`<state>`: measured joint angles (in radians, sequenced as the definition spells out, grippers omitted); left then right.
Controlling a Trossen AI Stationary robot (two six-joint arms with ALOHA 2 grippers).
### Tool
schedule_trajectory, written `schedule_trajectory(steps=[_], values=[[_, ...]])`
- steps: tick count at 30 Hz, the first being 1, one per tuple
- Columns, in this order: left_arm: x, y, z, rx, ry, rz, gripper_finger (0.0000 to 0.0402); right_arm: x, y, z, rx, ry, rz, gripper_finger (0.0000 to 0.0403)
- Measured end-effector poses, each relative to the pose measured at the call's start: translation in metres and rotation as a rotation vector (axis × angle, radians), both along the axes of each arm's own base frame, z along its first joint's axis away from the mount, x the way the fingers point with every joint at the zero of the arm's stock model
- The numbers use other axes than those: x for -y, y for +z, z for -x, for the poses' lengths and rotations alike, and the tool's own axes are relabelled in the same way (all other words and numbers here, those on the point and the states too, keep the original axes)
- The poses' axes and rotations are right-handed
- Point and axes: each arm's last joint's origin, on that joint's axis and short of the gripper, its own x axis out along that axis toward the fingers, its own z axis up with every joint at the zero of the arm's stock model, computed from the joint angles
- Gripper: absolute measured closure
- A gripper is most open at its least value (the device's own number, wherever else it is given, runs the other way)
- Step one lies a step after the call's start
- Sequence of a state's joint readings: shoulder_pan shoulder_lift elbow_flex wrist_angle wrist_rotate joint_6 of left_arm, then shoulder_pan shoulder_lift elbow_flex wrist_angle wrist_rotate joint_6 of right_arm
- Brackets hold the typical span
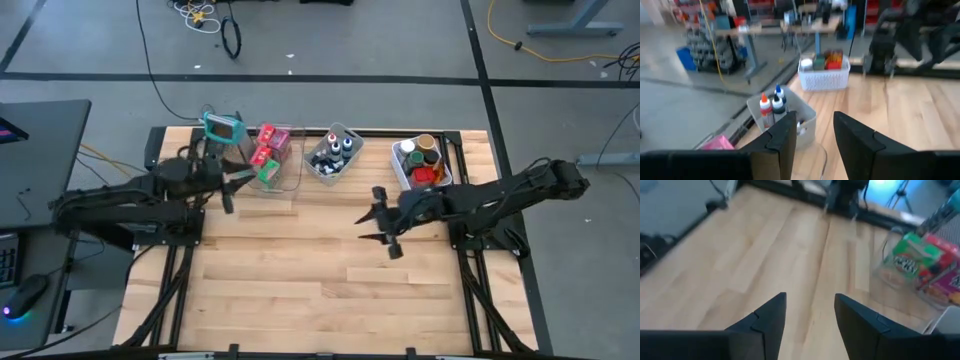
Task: Pick & Place Kitchen Items
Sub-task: Return to home position
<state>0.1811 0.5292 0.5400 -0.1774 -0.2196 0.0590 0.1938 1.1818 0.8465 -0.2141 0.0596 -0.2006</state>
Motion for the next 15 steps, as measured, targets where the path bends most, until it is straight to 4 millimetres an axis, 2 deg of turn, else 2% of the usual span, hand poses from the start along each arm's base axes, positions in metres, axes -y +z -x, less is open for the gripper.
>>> schedule_trajectory(steps=[4,9,15], values=[[0.004,-0.024,0.018,0.119,-0.019,-0.031,0.0264,0.013,0.002,0.022,0.1,0.001,-0.04,0.0225],[0.009,-0.052,0.032,0.204,-0.093,-0.107,0.0264,0.027,-0.009,0.058,0.254,-0.036,-0.065,0.0225],[0.011,-0.067,0.042,0.307,-0.096,-0.128,0.0264,0.037,-0.032,0.094,0.372,-0.065,-0.095,0.0225]])
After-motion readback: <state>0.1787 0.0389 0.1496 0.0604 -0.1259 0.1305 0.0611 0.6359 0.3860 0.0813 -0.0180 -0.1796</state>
